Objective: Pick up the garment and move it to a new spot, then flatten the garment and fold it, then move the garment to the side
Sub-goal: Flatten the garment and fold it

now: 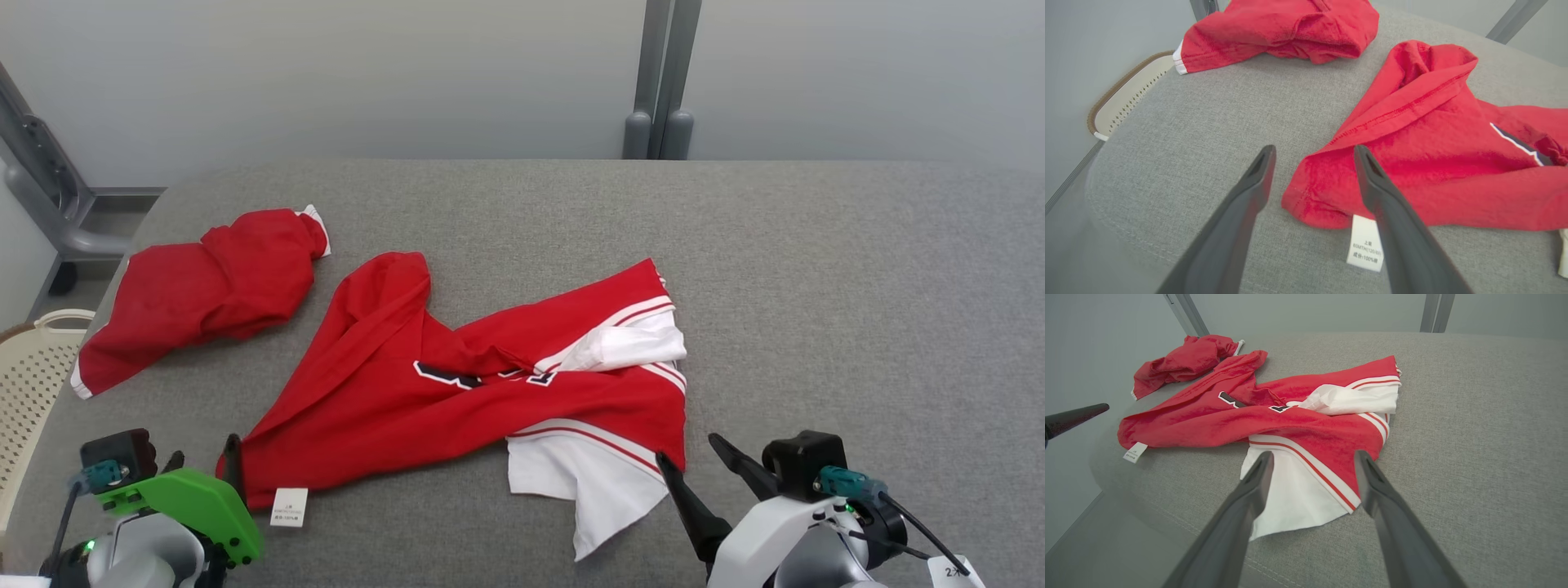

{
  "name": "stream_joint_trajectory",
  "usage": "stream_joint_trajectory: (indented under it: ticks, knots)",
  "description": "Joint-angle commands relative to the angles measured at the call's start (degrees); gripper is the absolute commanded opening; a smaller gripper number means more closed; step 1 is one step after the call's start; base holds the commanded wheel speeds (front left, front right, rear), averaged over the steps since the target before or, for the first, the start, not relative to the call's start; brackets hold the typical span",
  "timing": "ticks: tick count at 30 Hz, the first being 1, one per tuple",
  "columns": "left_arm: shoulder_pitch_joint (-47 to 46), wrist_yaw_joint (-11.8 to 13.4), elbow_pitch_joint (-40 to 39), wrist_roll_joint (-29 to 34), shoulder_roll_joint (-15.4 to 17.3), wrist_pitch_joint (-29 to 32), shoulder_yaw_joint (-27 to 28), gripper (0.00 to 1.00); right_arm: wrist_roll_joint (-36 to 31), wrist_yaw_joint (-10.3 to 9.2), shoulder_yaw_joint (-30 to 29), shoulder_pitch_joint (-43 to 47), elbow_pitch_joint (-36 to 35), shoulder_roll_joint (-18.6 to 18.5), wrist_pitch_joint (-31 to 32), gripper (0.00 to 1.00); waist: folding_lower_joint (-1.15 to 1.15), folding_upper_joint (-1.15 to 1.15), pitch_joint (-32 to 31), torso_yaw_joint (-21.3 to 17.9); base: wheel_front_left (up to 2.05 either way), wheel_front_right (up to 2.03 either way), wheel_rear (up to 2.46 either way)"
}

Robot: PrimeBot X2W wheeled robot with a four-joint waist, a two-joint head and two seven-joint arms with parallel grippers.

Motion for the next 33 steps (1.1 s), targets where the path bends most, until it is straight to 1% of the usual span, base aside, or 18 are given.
stream_joint_trajectory:
  ticks: [1,4,6,7,10,12,15,17,18,20,22,25,28,30,33]
  knots:
    - [1.4,0.0,-0.6,-0.2,0.1,-2.4,1.4,1.0,-0.2,0.0,-0.6,0.9,-0.3,-0.2,0.3,1.0,0.0,0.0,-0.2,-0.1,0.0,0.0,0.0]
    - [2.6,-1.1,-2.1,-2.2,-0.5,-5.4,3.7,1.0,1.1,0.0,-1.8,0.9,-0.3,-0.2,-0.1,1.0,0.0,0.0,-0.5,-0.1,0.0,0.0,0.0]
    - [3.1,0.4,-1.8,-1.4,-0.1,-8.2,4.9,1.0,2.7,0.0,-3.1,1.1,-0.2,-0.2,-1.0,1.0,0.0,0.0,-0.7,0.0,0.0,0.0,0.0]
    - [3.3,0.3,-2.5,-1.6,-0.5,-9.3,5.3,1.0,3.7,0.0,-4.2,1.2,-0.1,-0.2,-1.8,1.0,0.0,0.0,-0.8,0.1,0.0,0.0,0.0]
    - [4.5,1.4,-4.7,-0.6,-1.1,-12.1,7.5,1.0,5.8,0.01,-6.3,1.3,1.3,-0.2,-4.4,1.0,0.0,0.0,-1.2,0.4,0.0,0.0,0.0]
    - [5.1,1.6,-5.8,-0.2,-1.4,-12.5,8.2,1.0,6.0,0.0,-7.3,1.3,1.9,-0.1,-5.4,1.0,0.0,0.0,-1.4,0.5,0.0,0.0,0.0]
    - [7.0,1.9,-9.2,2.1,-2.7,-13.2,10.6,1.0,5.7,0.0,-9.9,0.6,3.9,-0.2,-9.6,1.0,0.0,0.0,-1.7,0.8,0.0,0.0,0.0]
    - [8.3,2.3,-13.0,5.8,-3.8,-13.2,13.5,1.0,6.5,0.0,-11.4,0.2,5.4,-0.2,-12.7,1.0,0.0,0.0,-2.0,0.9,0.0,0.0,0.0]
    - [9.7,2.2,-14.8,6.9,-5.0,-13.2,15.0,1.0,6.5,0.0,-11.6,-0.2,6.0,-0.2,-14.1,1.0,0.0,0.0,-2.2,1.0,0.0,0.0,0.0]
    - [12.3,1.8,-18.7,11.4,-6.5,-13.2,17.4,1.0,7.5,0.0,-11.8,-0.8,7.3,-0.2,-17.1,1.0,0.0,0.0,-2.5,1.0,0.0,0.0,0.0]
    - [14.1,1.5,-22.1,15.8,-7.9,-13.2,19.3,1.0,7.0,0.0,-11.4,-1.1,8.5,-0.2,-19.6,1.0,0.0,0.0,-2.8,1.0,0.0,0.0,0.0]
    - [17.4,0.8,-26.6,21.5,-10.0,-13.2,20.3,1.0,5.6,0.0,-10.8,-1.6,9.8,-0.2,-22.5,1.0,0.0,0.0,-3.5,0.8,0.0,0.0,0.0]
    - [20.0,-1.1,-29.3,25.7,-11.0,-13.2,21.4,1.0,5.9,-0.01,-12.2,-1.6,11.3,-0.2,-24.9,1.0,0.0,0.0,-4.1,0.4,0.0,0.0,0.0]
    - [21.7,-2.0,-30.2,28.0,-11.6,-13.2,21.3,1.0,5.2,0.0,-13.3,-1.6,12.0,-0.2,-26.1,1.0,0.0,0.0,-4.5,0.1,0.0,0.0,0.0]
    - [23.6,-3.7,-29.9,30.4,-11.3,-13.2,20.8,1.0,4.4,0.0,-14.6,-1.0,13.5,-0.2,-26.7,1.0,0.0,0.0,-5.0,-0.4,0.0,0.0,0.0]
